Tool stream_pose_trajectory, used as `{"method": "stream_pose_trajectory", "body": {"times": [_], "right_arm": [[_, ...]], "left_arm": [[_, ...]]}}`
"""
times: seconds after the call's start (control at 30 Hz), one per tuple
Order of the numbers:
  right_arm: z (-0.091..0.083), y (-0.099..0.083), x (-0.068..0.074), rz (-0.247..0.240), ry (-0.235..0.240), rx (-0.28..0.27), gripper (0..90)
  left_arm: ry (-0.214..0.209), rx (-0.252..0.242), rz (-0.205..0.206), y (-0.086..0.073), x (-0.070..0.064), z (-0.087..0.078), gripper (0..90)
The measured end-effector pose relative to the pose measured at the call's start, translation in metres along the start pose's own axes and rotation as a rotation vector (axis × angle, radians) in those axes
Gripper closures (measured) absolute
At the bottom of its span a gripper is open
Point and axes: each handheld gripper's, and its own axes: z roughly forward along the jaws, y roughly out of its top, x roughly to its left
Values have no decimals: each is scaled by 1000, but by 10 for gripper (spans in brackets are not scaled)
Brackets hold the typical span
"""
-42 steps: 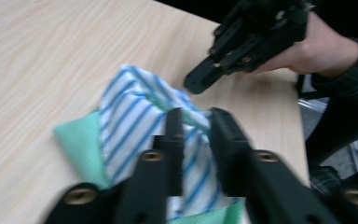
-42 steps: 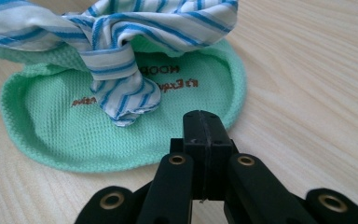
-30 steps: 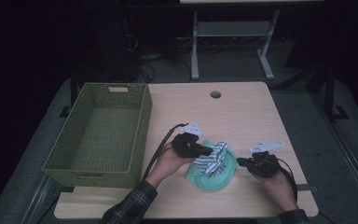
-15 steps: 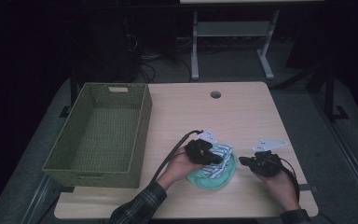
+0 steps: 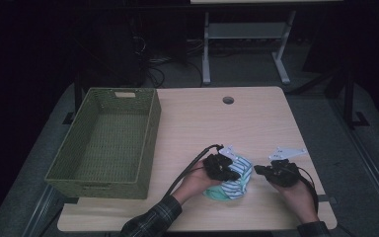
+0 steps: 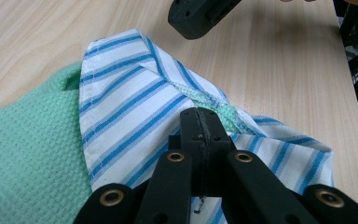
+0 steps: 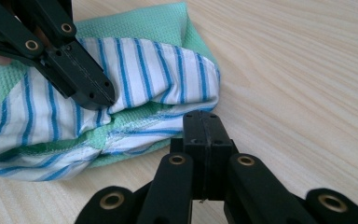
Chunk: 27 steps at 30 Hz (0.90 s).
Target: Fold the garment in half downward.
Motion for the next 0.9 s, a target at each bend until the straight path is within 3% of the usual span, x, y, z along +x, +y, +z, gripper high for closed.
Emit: {"method": "stream_pose_trajectory", "body": {"times": [0.43,0.73,0.9], "right_arm": [[0,3,-1,4,8,-2,897],[0,5,1,-8,14,2,897],[1,10,1,3,55,-31,897]], "left_arm": [[36,-64,-32,-2,4,-38,895],[65,-78,-58,-18,5,-66,894],[68,-64,-60,-29,0,-74,894]]}}
